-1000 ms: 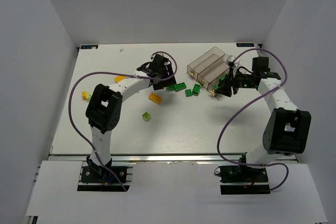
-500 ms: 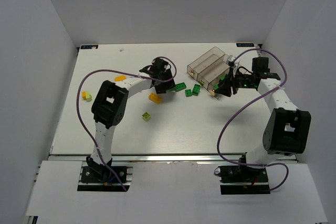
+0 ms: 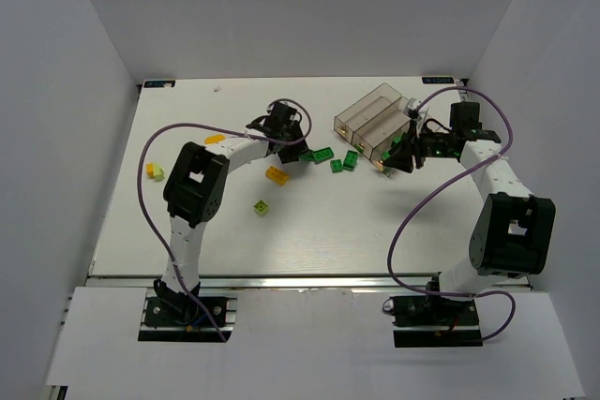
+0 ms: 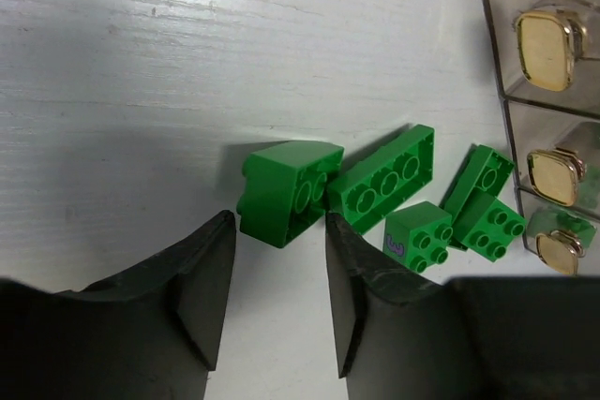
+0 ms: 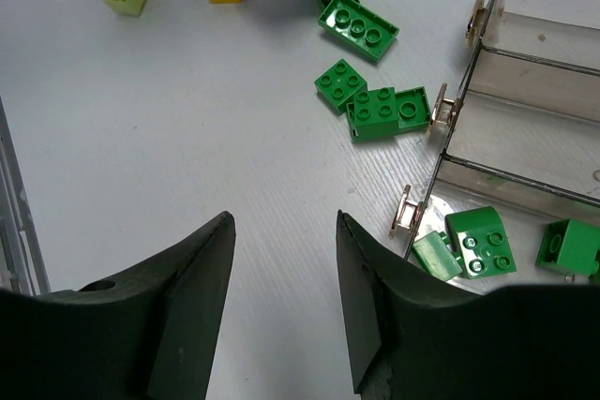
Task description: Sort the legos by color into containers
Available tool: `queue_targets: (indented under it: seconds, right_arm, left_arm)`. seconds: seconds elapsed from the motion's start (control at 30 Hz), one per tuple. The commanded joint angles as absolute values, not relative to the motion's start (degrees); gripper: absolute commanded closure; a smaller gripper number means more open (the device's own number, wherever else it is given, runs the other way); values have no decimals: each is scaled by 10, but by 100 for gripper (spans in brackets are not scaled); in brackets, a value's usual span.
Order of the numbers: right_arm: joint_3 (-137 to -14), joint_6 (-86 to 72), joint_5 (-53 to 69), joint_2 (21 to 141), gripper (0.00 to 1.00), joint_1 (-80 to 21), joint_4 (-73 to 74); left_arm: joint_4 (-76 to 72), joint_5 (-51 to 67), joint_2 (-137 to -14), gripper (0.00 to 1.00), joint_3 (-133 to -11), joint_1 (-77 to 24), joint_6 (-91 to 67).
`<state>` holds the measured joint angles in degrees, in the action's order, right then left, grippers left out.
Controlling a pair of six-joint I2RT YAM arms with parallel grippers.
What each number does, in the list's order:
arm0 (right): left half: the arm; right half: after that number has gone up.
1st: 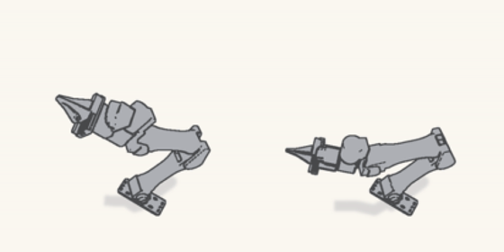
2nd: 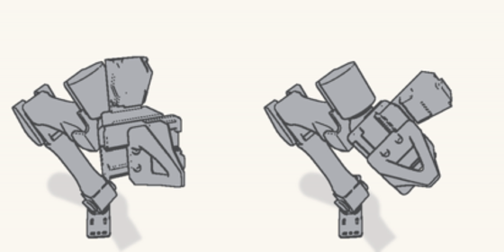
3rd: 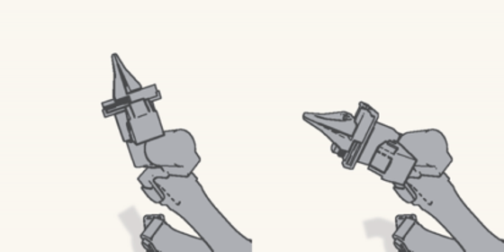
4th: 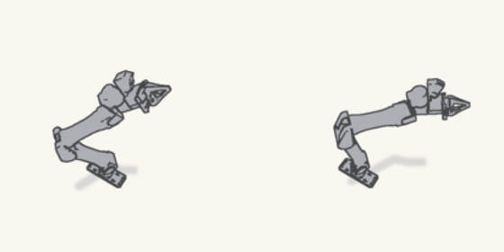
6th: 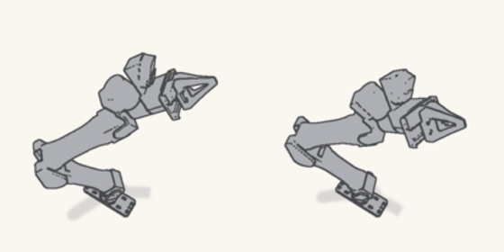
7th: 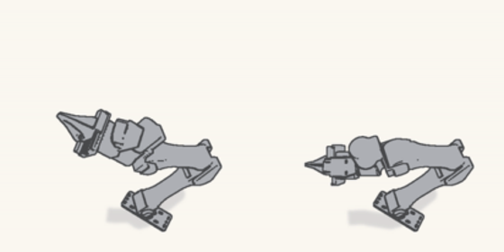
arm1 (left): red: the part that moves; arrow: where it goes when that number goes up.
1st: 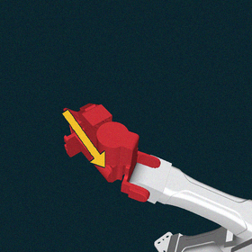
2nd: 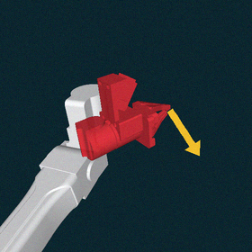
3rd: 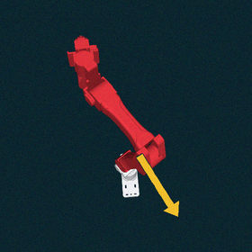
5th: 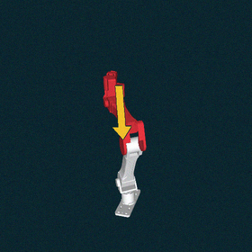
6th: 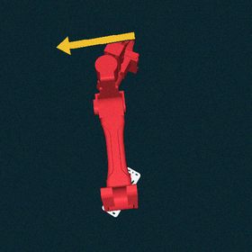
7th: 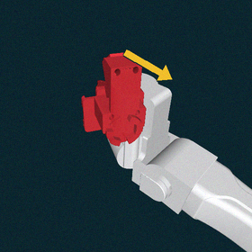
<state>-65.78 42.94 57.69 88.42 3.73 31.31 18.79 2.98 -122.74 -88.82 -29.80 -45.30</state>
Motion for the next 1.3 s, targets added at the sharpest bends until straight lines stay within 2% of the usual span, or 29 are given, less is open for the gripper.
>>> queue_targets:
  seconds: [0.0, 0.13, 0.27, 0.43, 0.77, 1.0, 1.17, 1.2, 1.27]
  right_arm:
    - [-657, 427, 597, 878, 47, 37, 305]
    - [-657, 429, 597, 878, 47, 38, 306]
    - [-657, 430, 596, 878, 47, 38, 308]
    - [-661, 433, 596, 878, 48, 38, 313]
    - [-671, 432, 597, 880, 48, 38, 316]
    - [-678, 432, 598, 875, 49, 38, 316]
    - [-678, 386, 575, 855, 56, 38, 269]
    - [-675, 367, 565, 850, 65, 39, 252]
    - [-682, 313, 545, 842, 76, 40, 224]
  left_arm:
    - [174, 35, -1231, 48, -884, -295, -459]
    - [171, 42, -1237, 54, -883, -294, -459]
    - [163, 45, -1233, 69, -881, -294, -460]
    - [145, 42, -1213, 78, -864, -294, -457]
    - [84, 51, -1133, 82, -783, -294, -450]
    - [24, 105, -1059, 85, -728, -299, -441]
    - [-22, 157, -1047, 85, -734, -328, -436]
    - [-27, 164, -1051, 85, -739, -334, -436]
    - [-40, 177, -1063, 85, -755, -348, -435]
